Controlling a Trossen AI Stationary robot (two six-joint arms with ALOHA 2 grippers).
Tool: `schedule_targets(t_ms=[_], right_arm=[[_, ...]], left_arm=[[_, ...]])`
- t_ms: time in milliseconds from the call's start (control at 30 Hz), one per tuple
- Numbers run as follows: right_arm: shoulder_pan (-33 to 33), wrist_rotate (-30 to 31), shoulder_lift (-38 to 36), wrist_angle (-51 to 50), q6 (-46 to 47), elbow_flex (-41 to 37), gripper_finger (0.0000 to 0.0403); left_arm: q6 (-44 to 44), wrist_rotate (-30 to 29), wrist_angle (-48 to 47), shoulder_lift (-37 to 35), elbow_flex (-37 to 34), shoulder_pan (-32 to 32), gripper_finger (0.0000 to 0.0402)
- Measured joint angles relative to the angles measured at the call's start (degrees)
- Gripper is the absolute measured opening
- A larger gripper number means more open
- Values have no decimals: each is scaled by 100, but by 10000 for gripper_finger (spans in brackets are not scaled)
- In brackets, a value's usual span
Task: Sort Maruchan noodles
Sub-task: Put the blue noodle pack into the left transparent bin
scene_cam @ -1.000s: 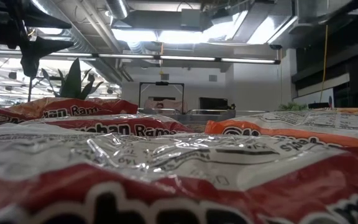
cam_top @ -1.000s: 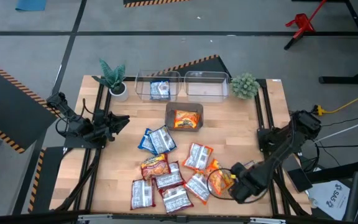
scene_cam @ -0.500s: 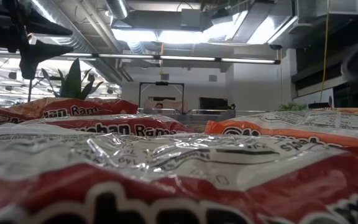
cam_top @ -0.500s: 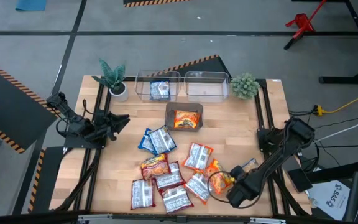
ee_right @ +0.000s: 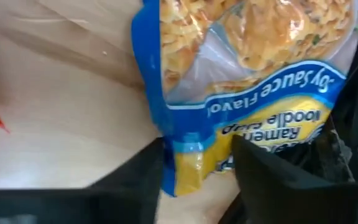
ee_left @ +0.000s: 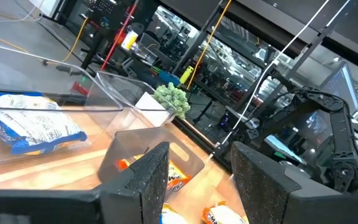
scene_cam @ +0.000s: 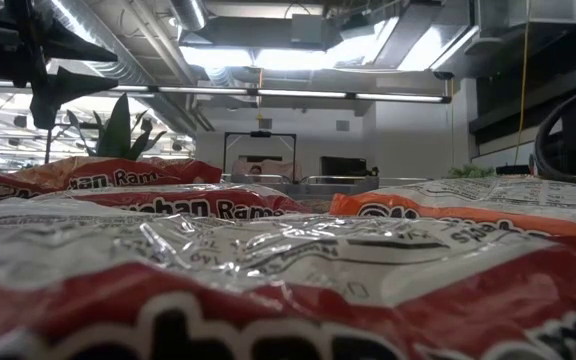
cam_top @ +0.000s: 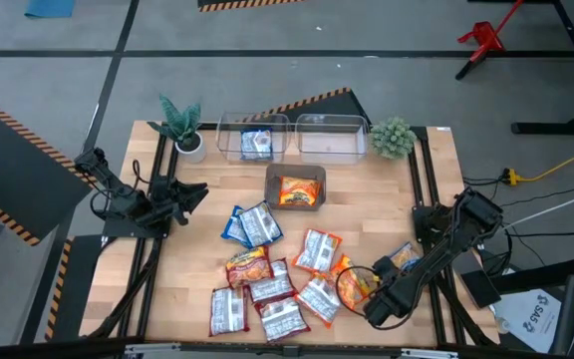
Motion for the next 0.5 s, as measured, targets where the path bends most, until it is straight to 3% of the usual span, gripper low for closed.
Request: schedule_targets(t_ms=[267,500], right_arm=[[0,-83,-12,9,-252,107,13],[-118,120,-128,38,-457,564,0]], left_arm=[[2,2,-28,0,0,0,167],[2,4,-35,0,0,0,167]])
